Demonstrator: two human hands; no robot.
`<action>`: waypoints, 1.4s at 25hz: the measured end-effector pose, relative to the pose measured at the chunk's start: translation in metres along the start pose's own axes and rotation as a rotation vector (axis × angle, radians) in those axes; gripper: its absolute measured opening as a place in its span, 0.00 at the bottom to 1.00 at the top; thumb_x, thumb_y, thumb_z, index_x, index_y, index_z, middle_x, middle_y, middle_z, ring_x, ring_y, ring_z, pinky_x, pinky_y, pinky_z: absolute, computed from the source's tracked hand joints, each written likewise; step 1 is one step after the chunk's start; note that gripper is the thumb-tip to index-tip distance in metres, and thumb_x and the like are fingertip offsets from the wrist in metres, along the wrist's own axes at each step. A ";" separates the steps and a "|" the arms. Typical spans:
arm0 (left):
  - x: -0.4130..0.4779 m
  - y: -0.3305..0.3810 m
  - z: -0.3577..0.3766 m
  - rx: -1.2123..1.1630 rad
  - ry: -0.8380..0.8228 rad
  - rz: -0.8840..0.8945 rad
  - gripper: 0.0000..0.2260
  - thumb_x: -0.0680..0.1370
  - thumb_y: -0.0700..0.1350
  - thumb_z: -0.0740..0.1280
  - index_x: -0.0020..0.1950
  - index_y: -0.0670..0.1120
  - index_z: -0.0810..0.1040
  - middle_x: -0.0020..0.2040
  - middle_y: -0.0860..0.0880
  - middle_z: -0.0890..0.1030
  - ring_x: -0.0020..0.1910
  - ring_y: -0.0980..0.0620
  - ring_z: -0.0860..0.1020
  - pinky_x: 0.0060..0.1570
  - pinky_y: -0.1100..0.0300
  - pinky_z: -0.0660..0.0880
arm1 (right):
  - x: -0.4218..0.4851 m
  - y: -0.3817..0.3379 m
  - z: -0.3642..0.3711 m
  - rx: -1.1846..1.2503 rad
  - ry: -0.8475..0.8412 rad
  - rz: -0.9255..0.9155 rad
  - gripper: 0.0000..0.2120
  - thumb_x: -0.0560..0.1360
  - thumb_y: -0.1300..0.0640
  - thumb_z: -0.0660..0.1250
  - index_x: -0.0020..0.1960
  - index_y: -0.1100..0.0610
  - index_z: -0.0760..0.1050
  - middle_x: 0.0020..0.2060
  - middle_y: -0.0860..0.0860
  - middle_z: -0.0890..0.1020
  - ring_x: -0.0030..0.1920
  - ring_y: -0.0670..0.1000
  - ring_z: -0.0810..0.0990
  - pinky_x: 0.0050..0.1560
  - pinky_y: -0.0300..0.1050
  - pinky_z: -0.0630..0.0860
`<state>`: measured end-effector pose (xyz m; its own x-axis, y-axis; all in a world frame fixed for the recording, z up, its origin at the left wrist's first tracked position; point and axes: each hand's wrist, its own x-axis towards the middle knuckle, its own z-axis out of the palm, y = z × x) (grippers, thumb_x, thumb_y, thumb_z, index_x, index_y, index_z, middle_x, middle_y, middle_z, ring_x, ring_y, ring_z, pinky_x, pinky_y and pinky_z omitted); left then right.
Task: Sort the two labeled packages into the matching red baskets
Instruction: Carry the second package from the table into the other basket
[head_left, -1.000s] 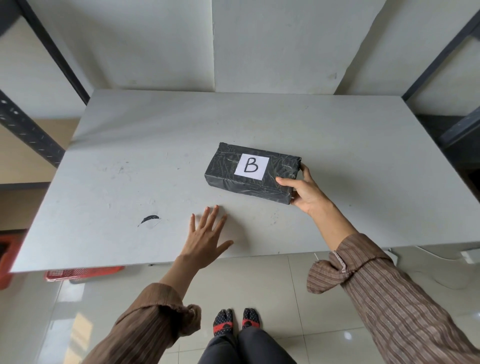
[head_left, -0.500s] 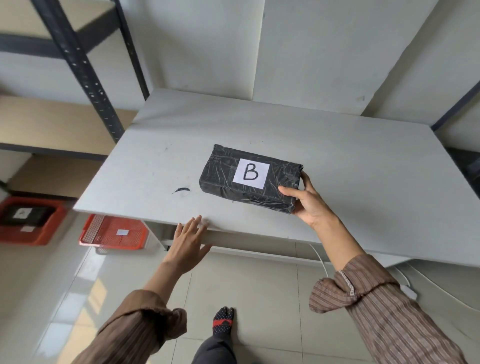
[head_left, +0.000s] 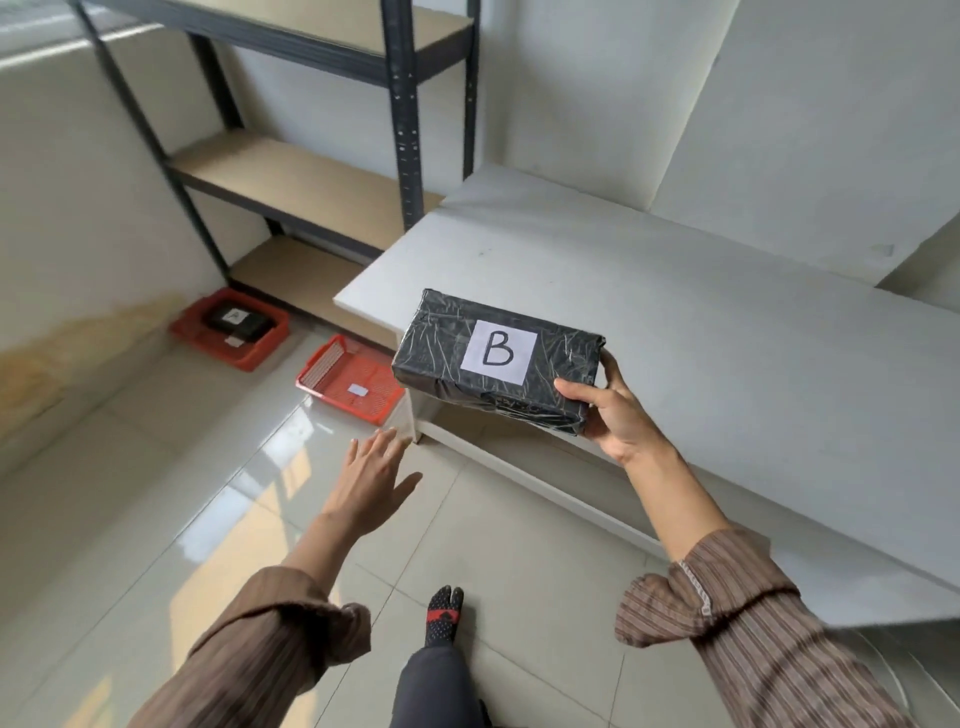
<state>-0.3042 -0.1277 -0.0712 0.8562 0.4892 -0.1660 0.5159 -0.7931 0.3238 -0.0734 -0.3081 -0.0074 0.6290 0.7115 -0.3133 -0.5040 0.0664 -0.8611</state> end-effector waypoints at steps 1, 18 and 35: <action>-0.011 -0.008 -0.002 0.002 0.006 -0.035 0.25 0.79 0.53 0.62 0.72 0.43 0.64 0.75 0.41 0.64 0.74 0.42 0.62 0.74 0.43 0.55 | 0.000 0.005 0.012 -0.001 -0.029 0.013 0.27 0.68 0.72 0.68 0.55 0.43 0.72 0.48 0.53 0.83 0.46 0.54 0.84 0.46 0.52 0.82; -0.104 -0.231 -0.065 0.001 0.043 -0.352 0.26 0.80 0.54 0.58 0.75 0.46 0.57 0.78 0.43 0.55 0.77 0.44 0.54 0.76 0.45 0.50 | 0.063 0.106 0.274 -0.096 -0.291 0.136 0.25 0.69 0.72 0.67 0.55 0.45 0.74 0.56 0.56 0.80 0.54 0.59 0.81 0.54 0.59 0.80; 0.013 -0.456 -0.143 0.073 -0.033 -0.229 0.29 0.80 0.56 0.58 0.77 0.46 0.53 0.79 0.43 0.52 0.78 0.43 0.51 0.77 0.45 0.47 | 0.221 0.171 0.445 0.025 -0.054 0.125 0.30 0.69 0.72 0.67 0.63 0.48 0.69 0.48 0.53 0.83 0.44 0.52 0.84 0.43 0.48 0.83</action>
<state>-0.5324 0.2924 -0.0874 0.7167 0.6480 -0.2578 0.6960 -0.6877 0.2065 -0.2841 0.1722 -0.0462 0.5280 0.7520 -0.3947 -0.5913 -0.0080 -0.8064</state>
